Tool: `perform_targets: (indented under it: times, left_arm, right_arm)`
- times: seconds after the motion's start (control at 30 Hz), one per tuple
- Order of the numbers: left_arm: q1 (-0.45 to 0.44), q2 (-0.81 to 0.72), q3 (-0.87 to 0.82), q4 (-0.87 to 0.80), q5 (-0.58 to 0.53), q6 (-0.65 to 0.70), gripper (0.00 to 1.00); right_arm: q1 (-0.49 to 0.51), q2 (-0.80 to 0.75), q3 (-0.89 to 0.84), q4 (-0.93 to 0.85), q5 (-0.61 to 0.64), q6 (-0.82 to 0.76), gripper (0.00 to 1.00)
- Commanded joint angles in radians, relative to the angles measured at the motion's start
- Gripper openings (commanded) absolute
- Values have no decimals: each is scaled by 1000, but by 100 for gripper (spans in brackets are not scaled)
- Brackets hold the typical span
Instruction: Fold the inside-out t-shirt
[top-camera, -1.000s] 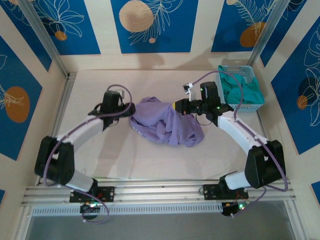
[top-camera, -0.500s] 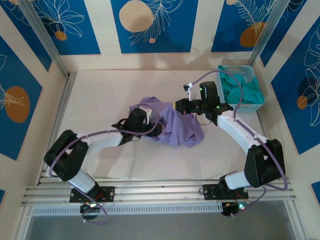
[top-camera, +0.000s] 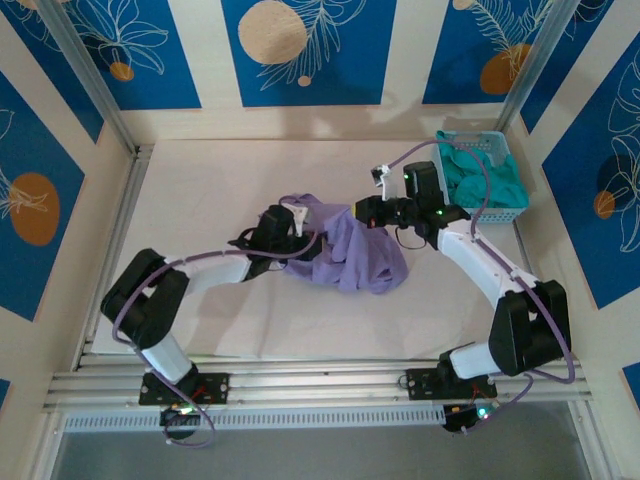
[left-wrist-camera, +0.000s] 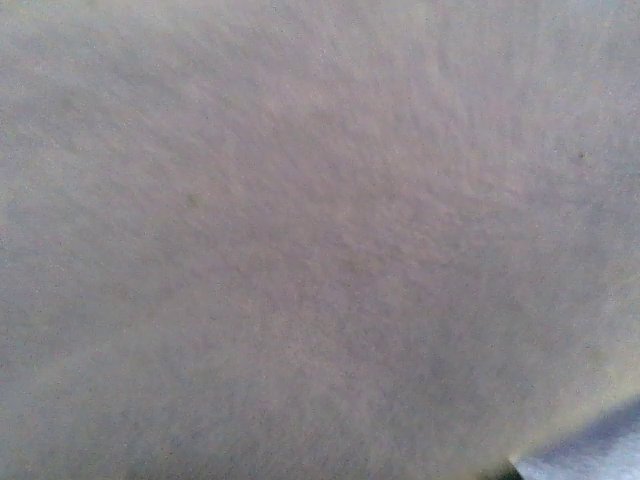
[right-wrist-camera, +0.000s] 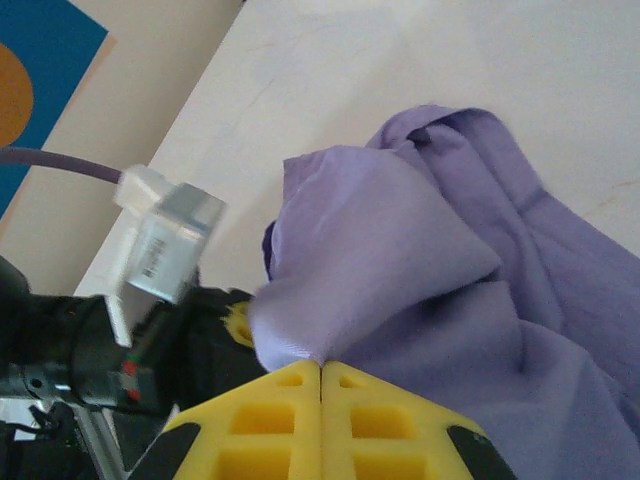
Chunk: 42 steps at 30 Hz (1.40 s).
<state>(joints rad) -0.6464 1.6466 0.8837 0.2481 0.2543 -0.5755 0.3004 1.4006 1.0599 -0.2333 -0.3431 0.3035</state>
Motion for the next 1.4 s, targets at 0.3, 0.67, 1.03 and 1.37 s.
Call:
perform_targets:
  times: [0.3,0.67,1.03,1.37]
  left_arm:
    - [123,-500,-80,-49,101,-2,0]
    - [140,-464,-112,33,268,12,0]
    - [139,-410,-123,21,261,31,0]
    - [139,-416,-117,9,257,37,0]
  right_arm:
    - [-4,-172,205,-152,59,-95,0]
    - [4,125,333,-235,246,-83,3]
    - [167,-68,46,-138,453,-210,36]
    - [356,-286,-251,126,325,-169,27]
